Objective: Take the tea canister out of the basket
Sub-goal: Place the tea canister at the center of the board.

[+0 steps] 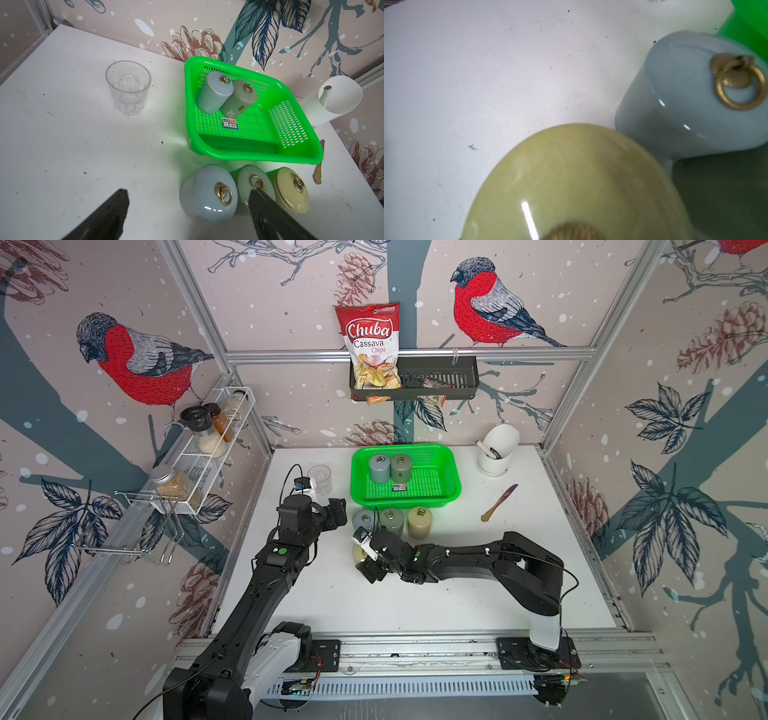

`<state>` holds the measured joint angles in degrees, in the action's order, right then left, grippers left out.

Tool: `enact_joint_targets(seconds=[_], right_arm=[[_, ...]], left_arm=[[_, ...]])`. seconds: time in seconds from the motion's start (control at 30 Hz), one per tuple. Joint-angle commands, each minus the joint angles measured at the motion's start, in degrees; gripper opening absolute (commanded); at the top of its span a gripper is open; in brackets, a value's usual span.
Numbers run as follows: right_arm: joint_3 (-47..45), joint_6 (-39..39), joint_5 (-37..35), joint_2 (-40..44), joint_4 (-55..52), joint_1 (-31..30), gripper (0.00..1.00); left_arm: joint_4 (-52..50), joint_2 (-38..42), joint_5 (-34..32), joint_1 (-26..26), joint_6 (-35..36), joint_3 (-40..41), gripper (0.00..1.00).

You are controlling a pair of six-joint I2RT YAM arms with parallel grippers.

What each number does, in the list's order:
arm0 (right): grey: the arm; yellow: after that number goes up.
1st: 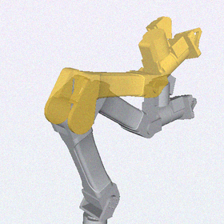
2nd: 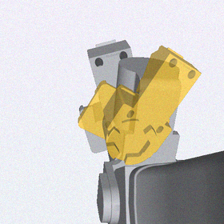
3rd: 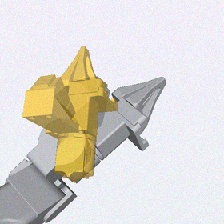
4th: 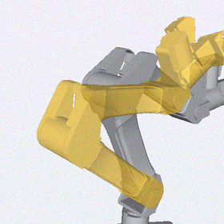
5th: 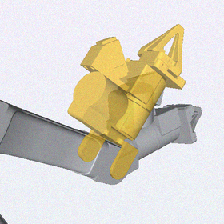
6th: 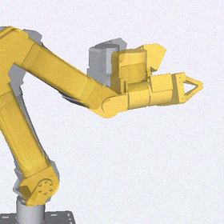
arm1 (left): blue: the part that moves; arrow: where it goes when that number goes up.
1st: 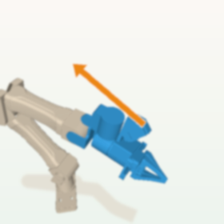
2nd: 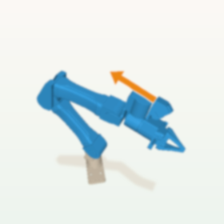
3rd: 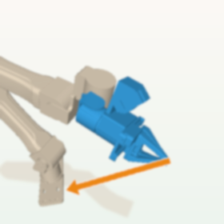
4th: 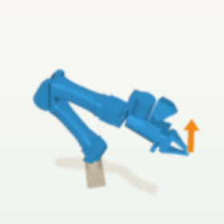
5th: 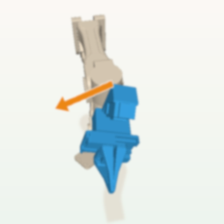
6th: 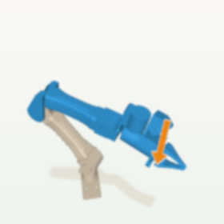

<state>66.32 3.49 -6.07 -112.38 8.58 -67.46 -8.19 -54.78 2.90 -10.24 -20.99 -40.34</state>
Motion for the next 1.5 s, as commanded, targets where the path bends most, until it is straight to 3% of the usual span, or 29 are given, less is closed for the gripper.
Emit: enact_joint_targets(seconds=[0.0, 0.43, 0.6, 0.93, 1.47], right_arm=[[0.64, 1.08, -1.95, -0.78, 6.18, -0.12, 0.40], [0.93, 1.51, -2.63, -3.46, 6.83, 0.92, 0.42], [0.93, 1.53, -3.03, -3.14, 6.46, 1.19, 0.52], [1.17, 1.52, -3.63, -3.44, 6.05, 1.18, 0.88], [1.71, 1.26, -3.32, -2.90, 3.99, 0.82, 1.00]], left_arm=[[1.32, 0.02, 0.27, 0.14, 0.62, 0.08, 0.94], [1.24, 0.12, 0.41, 0.13, 0.84, 0.43, 0.95], [1.31, 0.13, 0.50, 0.13, 0.82, 0.46, 0.95], [1.24, 0.20, 0.53, 0.13, 0.94, 0.52, 0.94], [1.07, 0.29, 0.75, 0.13, 0.96, 0.37, 0.94]])
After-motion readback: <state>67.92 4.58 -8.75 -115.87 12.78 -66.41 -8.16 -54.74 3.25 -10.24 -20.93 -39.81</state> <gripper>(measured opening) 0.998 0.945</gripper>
